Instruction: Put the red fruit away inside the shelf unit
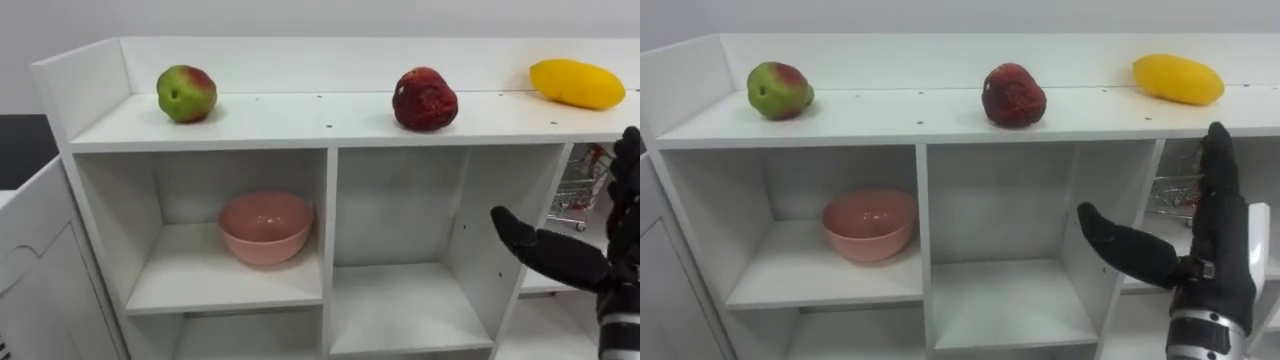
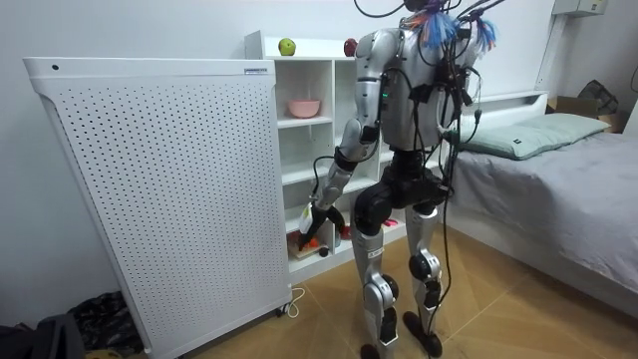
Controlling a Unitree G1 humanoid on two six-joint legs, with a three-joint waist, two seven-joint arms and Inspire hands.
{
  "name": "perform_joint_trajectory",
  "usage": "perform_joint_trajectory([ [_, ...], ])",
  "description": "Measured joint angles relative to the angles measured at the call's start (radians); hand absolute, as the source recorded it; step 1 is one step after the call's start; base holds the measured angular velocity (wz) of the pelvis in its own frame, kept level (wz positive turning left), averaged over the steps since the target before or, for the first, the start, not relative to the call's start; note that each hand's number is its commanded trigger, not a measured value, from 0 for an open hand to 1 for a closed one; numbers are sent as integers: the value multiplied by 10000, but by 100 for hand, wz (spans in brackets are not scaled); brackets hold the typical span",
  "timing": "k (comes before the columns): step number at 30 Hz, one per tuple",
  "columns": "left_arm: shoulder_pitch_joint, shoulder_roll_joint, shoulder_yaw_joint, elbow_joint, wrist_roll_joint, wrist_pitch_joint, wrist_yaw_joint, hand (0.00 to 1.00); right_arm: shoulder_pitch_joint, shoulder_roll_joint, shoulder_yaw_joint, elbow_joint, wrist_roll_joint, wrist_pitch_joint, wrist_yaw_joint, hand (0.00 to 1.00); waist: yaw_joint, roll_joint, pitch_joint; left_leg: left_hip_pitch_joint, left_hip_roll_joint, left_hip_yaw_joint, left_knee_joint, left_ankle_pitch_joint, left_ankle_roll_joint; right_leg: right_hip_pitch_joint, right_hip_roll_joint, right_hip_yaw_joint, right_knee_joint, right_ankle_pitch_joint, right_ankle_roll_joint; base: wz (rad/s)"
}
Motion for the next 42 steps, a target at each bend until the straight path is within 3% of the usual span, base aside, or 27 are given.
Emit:
perform_joint_trajectory([
  [7, -17, 3, -11, -51, -23, 124, -242, 0, -853, -147, 228, -7, 5, 22, 96, 0, 34, -16, 29, -493, 32, -5, 342, 34, -6, -365, -22, -155, 190, 138, -60, 5],
  [13, -48, 32, -157, -48, -227, 123, -243, 0, -1410, -147, 412, -31, 84, 37, 143, 0, 50, -195, -26, -520, 29, -62, 336, 73, -21, -357, -22, -221, 168, 148, -70, 3],
  [19, -157, 35, -223, -19, -262, 183, -232, 0, -1590, -157, 423, -29, 1020, 52, 145, 0, 156, -390, -80, -479, 34, -212, 314, 74, -23, -326, -20, -326, 170, 149, -71, 4],
  [23, -303, 30, -228, -81, -293, 342, -249, 0, -1722, -245, 503, 6, 1901, 68, 294, 0, 283, -397, -50, -480, 47, -260, 316, 75, -24, -312, -20, -391, 164, 151, -75, 2],
  [30, -662, 40, -182, -281, 30, 767, -803, 0, -1945, -266, 502, 61, 2105, 648, 1029, 0, 384, -356, 28, -656, 37, -278, 418, 87, -40, -420, -41, -499, 171, 161, -92, 1],
  [34, -805, 42, -188, -278, 33, 846, -1029, 0, -2458, -558, 501, 639, 2188, 786, 1214, 0, 416, -418, 62, -690, 32, -336, 435, 87, -40, -433, -54, -588, 175, 162, -93, 2],
  [39, -877, 47, -193, -175, 7, 922, -1136, 0, -3204, -720, 499, 1309, 2323, 914, 1249, 0, 359, -457, 48, -775, 17, -434, 463, 87, -40, -478, -97, -805, 185, 166, -94, 2],
  [42, -956, 81, -186, -176, 10, 930, -1153, 0, -3378, -1015, 515, 1647, 2295, 1009, 1319, 0, 495, -476, 37, -762, 8, -477, 463, 87, -39, -457, -113, -843, 186, 167, -92, 3],
])
